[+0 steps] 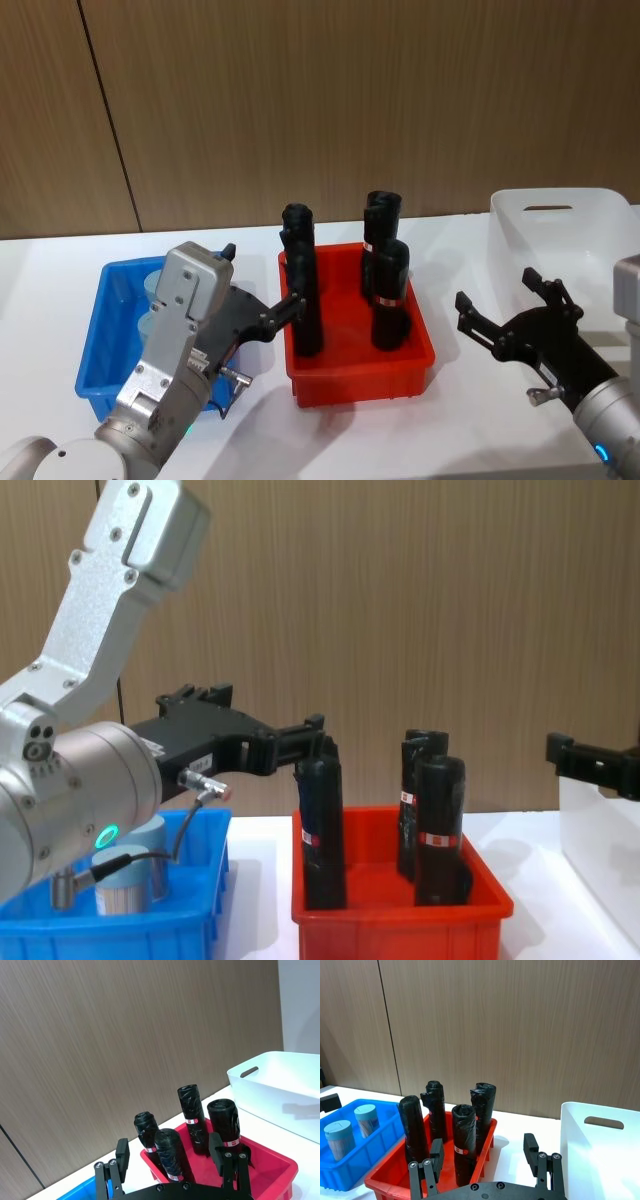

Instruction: Pick the cotton swabs from the blue box and place them into the white box.

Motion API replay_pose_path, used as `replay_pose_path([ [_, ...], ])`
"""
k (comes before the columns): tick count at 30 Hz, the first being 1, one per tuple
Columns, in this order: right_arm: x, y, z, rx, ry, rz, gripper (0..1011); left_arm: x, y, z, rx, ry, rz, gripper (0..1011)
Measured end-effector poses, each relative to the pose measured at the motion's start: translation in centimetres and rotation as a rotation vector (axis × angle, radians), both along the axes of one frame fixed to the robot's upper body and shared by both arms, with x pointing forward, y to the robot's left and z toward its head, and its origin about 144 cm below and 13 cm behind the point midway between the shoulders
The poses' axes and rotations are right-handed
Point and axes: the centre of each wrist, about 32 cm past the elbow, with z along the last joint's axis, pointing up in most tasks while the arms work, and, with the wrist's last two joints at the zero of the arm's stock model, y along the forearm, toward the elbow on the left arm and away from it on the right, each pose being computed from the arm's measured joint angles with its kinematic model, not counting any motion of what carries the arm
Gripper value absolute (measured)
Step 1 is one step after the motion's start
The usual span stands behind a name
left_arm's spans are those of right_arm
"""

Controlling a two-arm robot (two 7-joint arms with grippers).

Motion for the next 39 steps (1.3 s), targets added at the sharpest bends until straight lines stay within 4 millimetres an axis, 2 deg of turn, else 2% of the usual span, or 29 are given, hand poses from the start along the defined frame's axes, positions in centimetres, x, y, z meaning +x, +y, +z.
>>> replay_pose_path([
  [39, 0.0, 0.0, 0.0, 0.0, 0.0, 0.0, 1002, 0.0, 0.0, 0.0, 0.0, 0.0, 0.0, 1004],
])
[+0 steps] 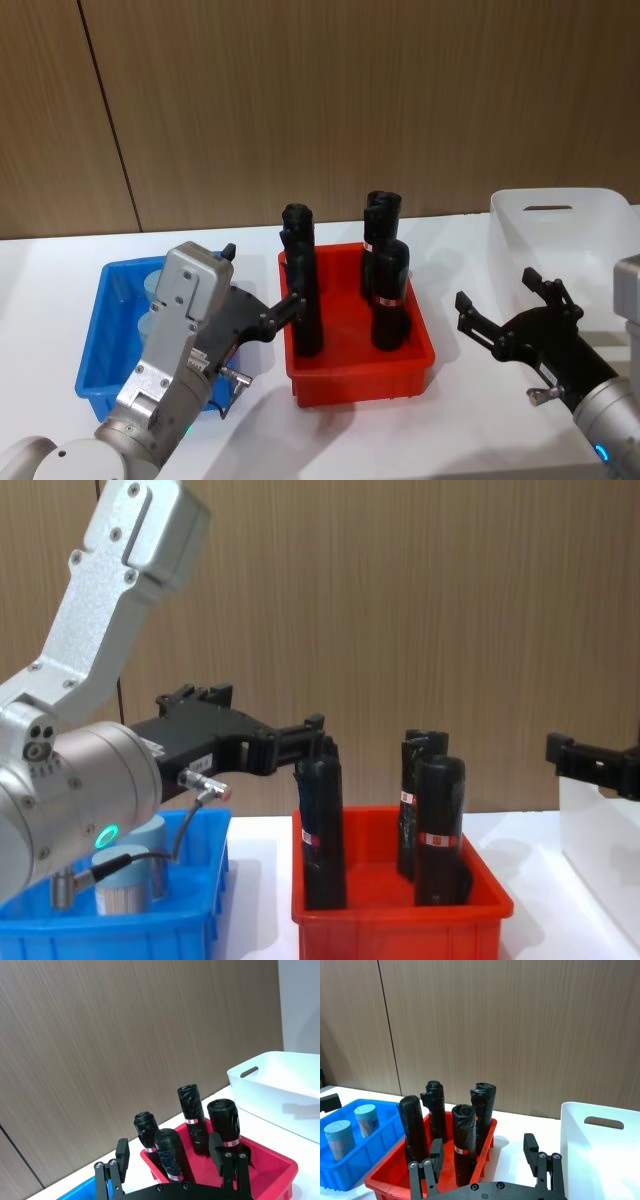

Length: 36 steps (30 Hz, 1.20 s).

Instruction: Pick the cotton swabs from the blue box and place them into the white box.

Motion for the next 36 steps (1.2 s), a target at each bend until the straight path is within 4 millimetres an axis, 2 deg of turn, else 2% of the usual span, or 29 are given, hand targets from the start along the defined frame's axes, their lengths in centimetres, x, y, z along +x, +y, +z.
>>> replay_pose_path([
  [23, 0.0, 0.0, 0.0, 0.0, 0.0, 0.0, 1002, -0.2, 0.2, 0.0, -0.119, 0.101, 0.096, 1004],
  [36, 0.0, 0.0, 0.0, 0.0, 0.0, 0.0, 1002, -0.5, 2.1, -0.2, -0.182, 0.191, 0.215, 1004],
])
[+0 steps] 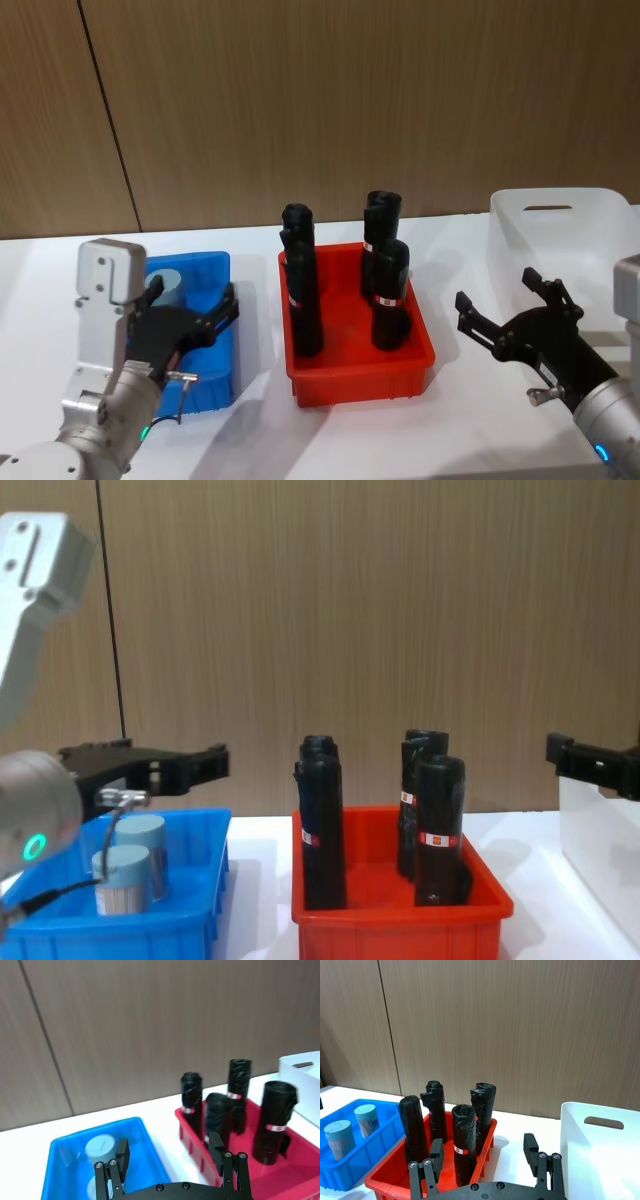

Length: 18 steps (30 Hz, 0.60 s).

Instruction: Pick the cotton swabs from the blue box and place them into the white box.

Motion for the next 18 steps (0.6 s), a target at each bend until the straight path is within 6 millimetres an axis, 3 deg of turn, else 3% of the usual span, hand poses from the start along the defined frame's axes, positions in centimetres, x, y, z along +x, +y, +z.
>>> replay_pose_path([
  [12, 0.0, 0.0, 0.0, 0.0, 0.0, 0.0, 1002, 0.8, 2.2, -0.1, -0.007, 0.068, 0.067, 1004],
  [18, 0.0, 0.0, 0.0, 0.0, 0.0, 0.0, 1002, 2.3, 3.6, -0.2, 0.001, 0.113, 0.087, 1004],
])
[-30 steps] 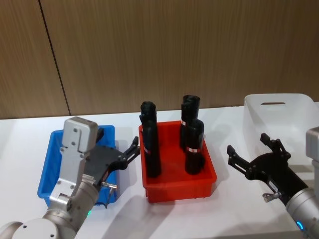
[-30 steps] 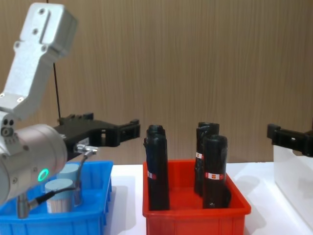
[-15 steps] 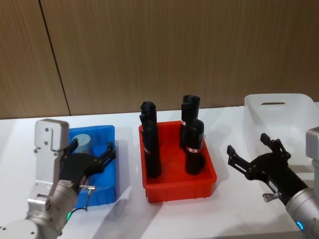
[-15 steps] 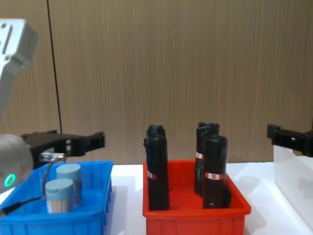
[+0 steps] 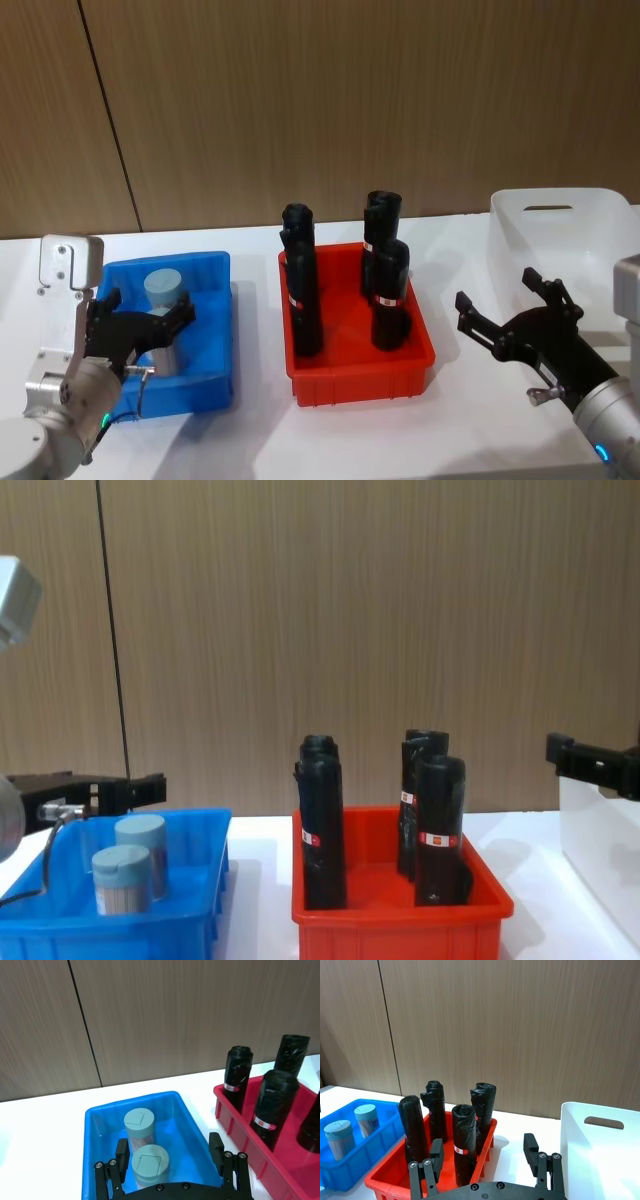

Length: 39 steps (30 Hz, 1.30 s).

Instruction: Pick the cotton swabs from the blue box and place them into the white box.

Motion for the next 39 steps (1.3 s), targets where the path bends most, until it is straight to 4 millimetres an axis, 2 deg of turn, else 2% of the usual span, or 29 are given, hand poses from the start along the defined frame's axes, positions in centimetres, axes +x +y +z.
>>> replay_pose_path([
  [19, 0.0, 0.0, 0.0, 0.0, 0.0, 0.0, 1002, 4.6, 2.3, -1.0, 0.003, 0.099, -0.018, 1004],
  [39, 0.0, 0.0, 0.0, 0.0, 0.0, 0.0, 1002, 7.6, 3.6, -2.5, -0.026, 0.157, -0.075, 1004],
])
